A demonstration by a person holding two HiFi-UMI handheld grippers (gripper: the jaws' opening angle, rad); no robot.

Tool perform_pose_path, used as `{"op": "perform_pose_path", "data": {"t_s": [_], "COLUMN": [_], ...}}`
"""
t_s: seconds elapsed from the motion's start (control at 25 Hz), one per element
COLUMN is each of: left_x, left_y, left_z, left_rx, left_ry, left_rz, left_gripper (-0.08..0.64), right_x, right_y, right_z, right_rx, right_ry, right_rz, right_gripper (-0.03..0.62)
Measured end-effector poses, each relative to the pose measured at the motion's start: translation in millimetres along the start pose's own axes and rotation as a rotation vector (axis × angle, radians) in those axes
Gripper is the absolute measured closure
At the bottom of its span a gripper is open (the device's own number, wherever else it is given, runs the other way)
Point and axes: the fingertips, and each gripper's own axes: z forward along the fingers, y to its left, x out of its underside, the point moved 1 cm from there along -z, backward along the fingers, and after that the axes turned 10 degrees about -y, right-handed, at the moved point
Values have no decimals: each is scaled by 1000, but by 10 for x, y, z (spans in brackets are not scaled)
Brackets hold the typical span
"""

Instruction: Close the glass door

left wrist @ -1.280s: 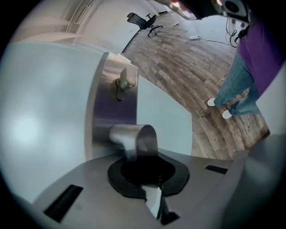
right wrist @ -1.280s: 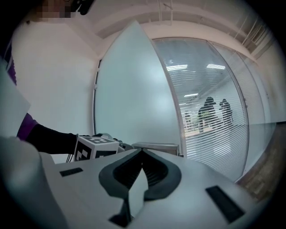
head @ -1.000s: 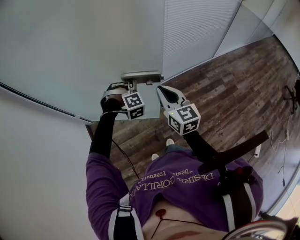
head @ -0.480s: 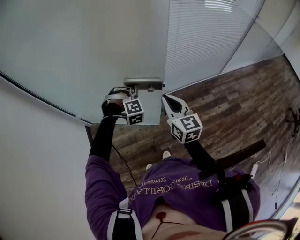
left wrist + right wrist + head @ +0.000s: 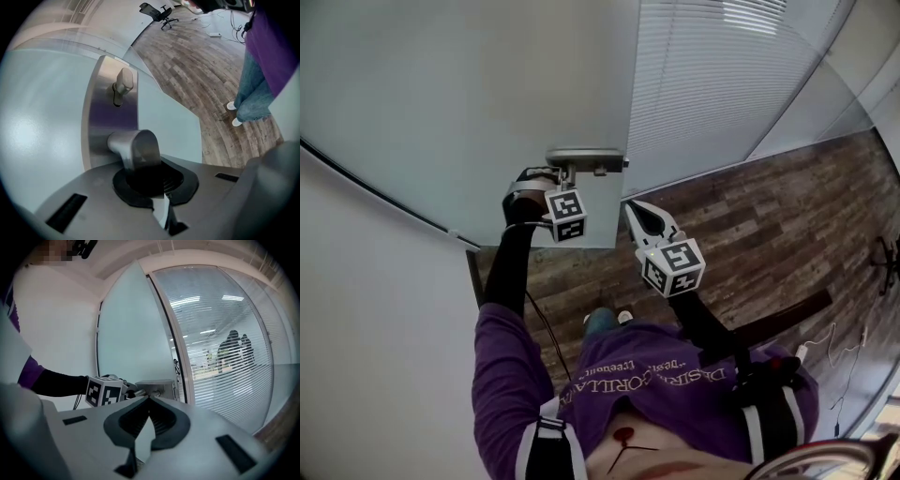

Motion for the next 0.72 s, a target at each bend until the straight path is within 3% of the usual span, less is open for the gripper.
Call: {"op": "perform_pose_path", "data": {"t_s": [0.44, 0.72], "left_x": [-17, 19], "left_y": [318, 474], "left_z": [204, 386], "left_rx": [-13, -27], "left_ry": [-61, -104], "left_rz": [-56, -37], "left_gripper": [560, 560], "right_x": [-42, -78], "right_y": [-67, -172], "right_z": [282, 618], "right_rx": [30, 65], "right_ry": [-16, -20], "right_rz": [18, 20], "right_gripper": [603, 603]}}
